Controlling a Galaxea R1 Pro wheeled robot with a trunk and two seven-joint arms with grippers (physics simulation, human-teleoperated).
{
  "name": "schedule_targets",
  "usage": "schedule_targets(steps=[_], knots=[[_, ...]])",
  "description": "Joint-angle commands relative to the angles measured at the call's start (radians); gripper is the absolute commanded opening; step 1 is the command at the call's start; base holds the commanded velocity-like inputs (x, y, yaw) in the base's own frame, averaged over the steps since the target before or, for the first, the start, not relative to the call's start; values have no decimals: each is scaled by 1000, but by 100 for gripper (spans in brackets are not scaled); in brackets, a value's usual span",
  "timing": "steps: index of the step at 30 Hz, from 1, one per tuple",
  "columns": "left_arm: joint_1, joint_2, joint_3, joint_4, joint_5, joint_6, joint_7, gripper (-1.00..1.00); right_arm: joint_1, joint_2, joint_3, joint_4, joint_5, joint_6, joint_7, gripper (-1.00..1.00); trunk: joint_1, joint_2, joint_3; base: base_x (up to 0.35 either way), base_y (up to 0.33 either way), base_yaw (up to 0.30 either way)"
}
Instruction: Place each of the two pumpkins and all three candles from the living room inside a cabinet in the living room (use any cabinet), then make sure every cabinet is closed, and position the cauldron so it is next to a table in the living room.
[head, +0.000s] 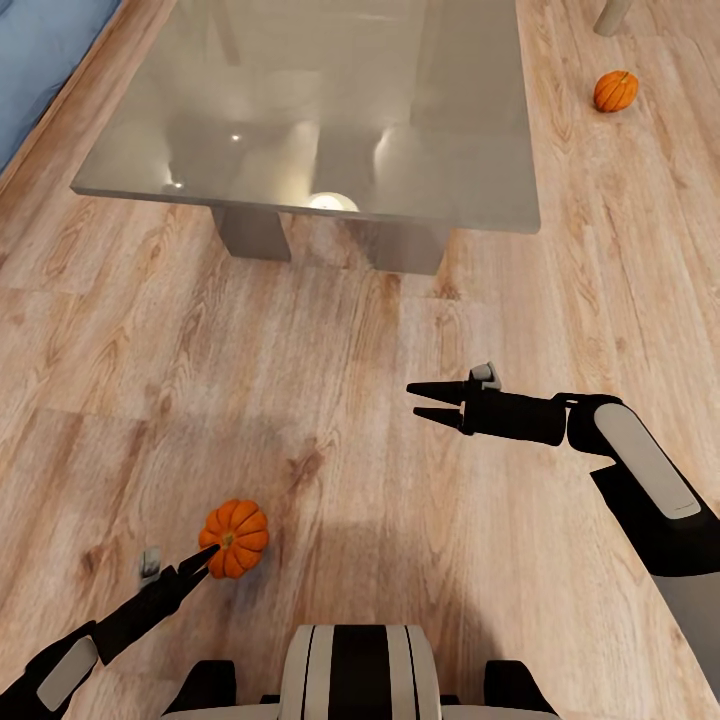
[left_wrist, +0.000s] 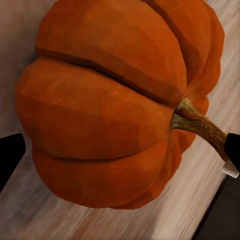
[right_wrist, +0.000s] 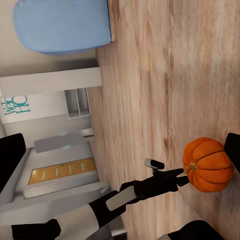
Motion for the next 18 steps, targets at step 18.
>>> schedule_targets(steps=[18], knots=[[0,0,2,0,9,9,45,100,-1,-1,1,0,1,1,2,100,0,0,0,1,-1,0]])
